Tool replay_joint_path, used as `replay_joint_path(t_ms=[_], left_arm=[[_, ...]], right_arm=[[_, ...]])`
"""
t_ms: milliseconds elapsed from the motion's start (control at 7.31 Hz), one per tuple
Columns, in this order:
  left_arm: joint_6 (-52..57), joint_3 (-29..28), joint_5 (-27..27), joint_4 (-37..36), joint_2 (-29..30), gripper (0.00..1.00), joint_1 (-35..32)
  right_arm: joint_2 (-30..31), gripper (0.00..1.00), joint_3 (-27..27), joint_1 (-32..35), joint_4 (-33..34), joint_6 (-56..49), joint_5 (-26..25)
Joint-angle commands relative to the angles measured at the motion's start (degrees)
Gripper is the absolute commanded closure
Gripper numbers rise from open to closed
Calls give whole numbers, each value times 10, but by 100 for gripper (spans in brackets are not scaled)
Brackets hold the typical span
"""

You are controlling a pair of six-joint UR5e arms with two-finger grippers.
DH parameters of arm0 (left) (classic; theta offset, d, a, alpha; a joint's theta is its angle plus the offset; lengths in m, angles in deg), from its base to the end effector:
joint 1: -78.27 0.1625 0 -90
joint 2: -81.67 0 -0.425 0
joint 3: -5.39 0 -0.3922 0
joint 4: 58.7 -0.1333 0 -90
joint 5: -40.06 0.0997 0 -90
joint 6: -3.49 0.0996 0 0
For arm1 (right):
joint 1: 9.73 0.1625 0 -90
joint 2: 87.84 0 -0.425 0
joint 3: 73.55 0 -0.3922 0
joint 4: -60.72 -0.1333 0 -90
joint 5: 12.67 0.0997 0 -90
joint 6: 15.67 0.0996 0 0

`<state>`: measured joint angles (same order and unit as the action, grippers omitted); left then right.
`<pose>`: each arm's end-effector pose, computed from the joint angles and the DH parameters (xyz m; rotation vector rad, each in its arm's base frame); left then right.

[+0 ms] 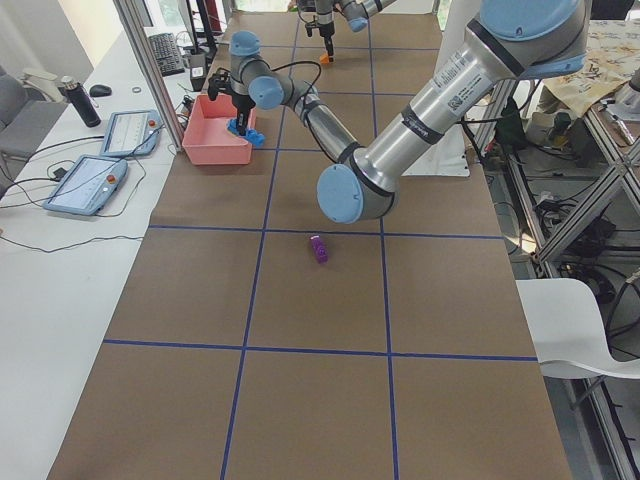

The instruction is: Put all blocks into box

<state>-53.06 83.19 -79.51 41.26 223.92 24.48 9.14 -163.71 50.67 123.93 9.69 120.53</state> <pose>0.3850 -0.6683 0.1496 0.2385 0.9486 -0.1011 -0.1688 -0.4289 0.6651 -0.0500 -0.8160 -0.2012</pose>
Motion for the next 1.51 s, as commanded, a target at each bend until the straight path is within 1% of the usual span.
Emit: replay_joint_path(t_ms=[0,137,274,411,547,684,821,958,1095,1232,1368], left_arm=[[-95,-208,36,160,115,100,11],[-106,-255,92,181,145,100,32],[-106,-261,104,188,149,100,38],[-106,-295,132,217,157,79,52],[-105,-307,155,231,160,8,62],[-99,-302,149,227,160,0,61],[-62,-281,112,207,155,0,54],[-8,-230,62,100,151,0,36],[92,-143,56,-18,113,0,32],[174,-49,56,-101,57,0,31],[256,43,56,-159,-16,0,31]], right_arm=[[-9,100,-8,9,4,5,12],[-45,100,-11,26,45,5,22],[-93,100,-30,35,123,5,22],[-167,100,-37,55,212,5,22],[-251,100,-32,59,289,6,20],[-334,100,-19,59,357,13,15],[-421,100,29,57,375,58,15],[-482,100,70,40,366,137,14],[-542,100,135,21,318,187,12],[-594,100,215,-1,225,289,-12],[-621,100,287,-26,125,376,-64]])
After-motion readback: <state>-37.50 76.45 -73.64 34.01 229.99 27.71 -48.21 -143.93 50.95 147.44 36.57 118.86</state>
